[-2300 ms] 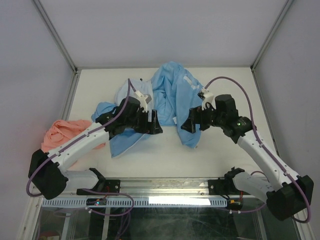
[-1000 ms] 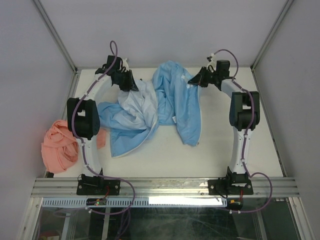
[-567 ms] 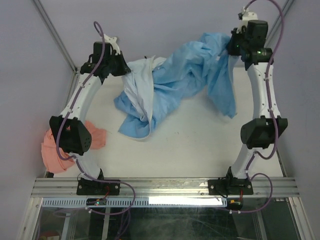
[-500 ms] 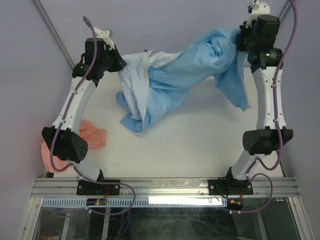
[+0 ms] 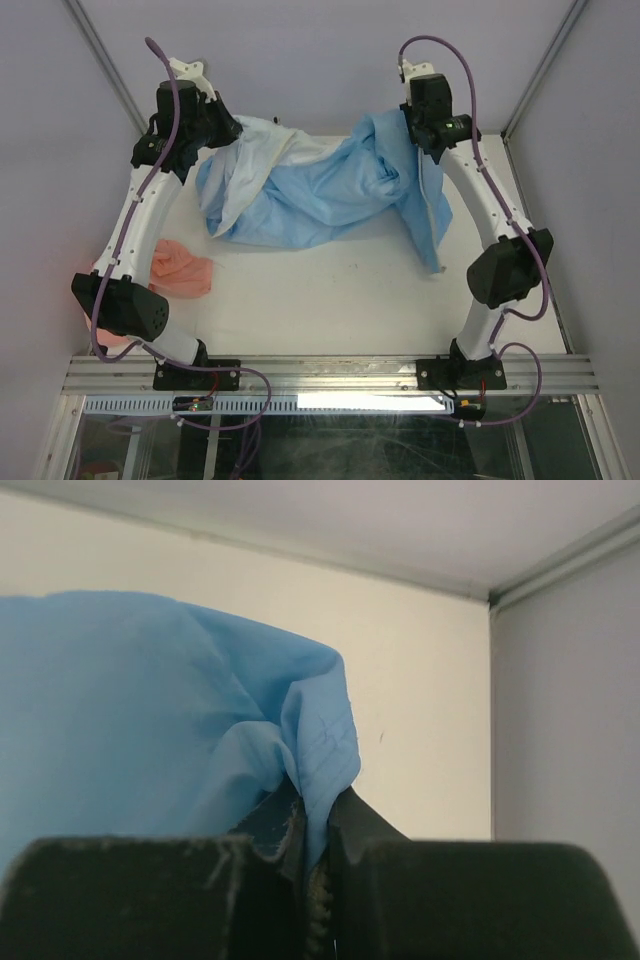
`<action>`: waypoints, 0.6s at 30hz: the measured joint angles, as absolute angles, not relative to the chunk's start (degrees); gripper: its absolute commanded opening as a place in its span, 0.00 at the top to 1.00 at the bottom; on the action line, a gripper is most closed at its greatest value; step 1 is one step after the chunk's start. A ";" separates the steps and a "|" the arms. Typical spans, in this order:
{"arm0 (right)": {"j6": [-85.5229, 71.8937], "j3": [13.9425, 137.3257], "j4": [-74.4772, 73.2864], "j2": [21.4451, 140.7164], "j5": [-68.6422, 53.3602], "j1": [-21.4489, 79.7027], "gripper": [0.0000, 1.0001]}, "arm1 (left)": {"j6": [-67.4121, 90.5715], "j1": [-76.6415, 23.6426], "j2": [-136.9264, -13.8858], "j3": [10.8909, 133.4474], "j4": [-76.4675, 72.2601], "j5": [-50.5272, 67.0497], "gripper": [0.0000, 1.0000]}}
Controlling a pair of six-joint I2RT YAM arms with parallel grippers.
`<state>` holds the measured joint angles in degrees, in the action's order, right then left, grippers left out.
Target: Zip up the jacket
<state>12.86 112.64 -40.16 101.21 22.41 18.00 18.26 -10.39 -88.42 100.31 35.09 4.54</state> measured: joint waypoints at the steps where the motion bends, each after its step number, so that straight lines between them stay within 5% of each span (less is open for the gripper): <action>1: 12.45 111.37 -40.62 102.78 23.11 18.33 0.98 | 18.48 -10.37 -89.03 99.79 35.62 4.45 1.00; 11: 10.76 116.92 -43.48 103.68 32.60 17.96 0.98 | 21.76 -10.41 -89.52 107.15 39.88 10.66 1.00; 18: 13.54 117.62 -39.00 89.06 39.22 18.68 0.95 | 24.97 -10.57 -81.69 114.39 38.83 17.30 1.00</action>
<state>13.54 117.62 -39.00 89.06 39.22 18.68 24.97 -10.57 -81.69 114.39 38.83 17.30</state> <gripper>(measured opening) 0.065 0.011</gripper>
